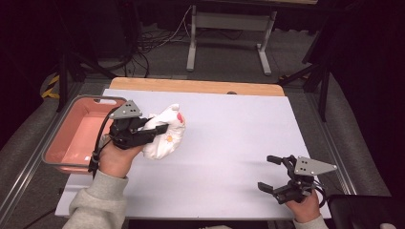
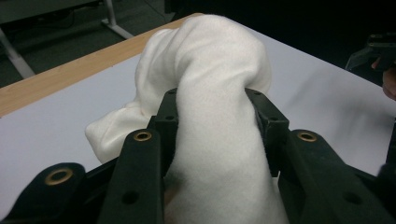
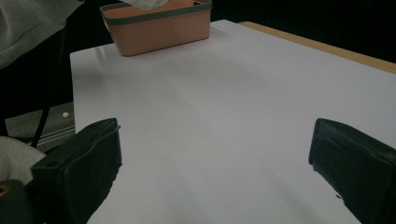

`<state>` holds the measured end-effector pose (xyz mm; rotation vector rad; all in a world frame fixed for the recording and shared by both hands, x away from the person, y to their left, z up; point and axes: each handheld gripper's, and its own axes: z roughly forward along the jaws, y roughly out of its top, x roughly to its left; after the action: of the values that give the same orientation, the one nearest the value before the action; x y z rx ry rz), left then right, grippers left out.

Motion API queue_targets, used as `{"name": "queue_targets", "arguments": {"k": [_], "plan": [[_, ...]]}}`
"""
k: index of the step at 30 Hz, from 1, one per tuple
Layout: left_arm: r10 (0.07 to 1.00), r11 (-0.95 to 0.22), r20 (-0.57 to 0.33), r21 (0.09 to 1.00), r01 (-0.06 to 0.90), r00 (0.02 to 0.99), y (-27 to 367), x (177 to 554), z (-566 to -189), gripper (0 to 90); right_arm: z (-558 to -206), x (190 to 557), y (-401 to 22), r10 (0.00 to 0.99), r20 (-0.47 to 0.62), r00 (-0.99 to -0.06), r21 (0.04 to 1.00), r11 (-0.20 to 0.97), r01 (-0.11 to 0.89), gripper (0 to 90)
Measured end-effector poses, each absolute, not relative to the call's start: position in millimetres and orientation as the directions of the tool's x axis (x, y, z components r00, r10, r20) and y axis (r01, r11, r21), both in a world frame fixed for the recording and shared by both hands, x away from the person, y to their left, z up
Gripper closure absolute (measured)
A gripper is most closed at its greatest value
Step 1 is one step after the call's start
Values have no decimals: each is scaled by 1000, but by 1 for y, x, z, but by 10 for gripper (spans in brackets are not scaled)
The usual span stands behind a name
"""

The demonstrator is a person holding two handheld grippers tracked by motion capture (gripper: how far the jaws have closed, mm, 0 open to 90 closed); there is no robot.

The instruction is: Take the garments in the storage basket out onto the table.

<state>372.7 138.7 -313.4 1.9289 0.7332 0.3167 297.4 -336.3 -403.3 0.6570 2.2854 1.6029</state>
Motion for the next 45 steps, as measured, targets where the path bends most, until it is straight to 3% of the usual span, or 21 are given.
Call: {"name": "queue_targets", "arguments": {"k": [16, 45], "plan": [[559, -332, -108, 879, 341, 822, 92, 379, -338, 618, -404, 298, -339, 510, 42, -859, 937, 277, 210, 28], [586, -344, -144, 846, 406, 797, 55, 409, -397, 613, -406, 299, -340, 503, 46, -863, 935, 284, 215, 28]]}}
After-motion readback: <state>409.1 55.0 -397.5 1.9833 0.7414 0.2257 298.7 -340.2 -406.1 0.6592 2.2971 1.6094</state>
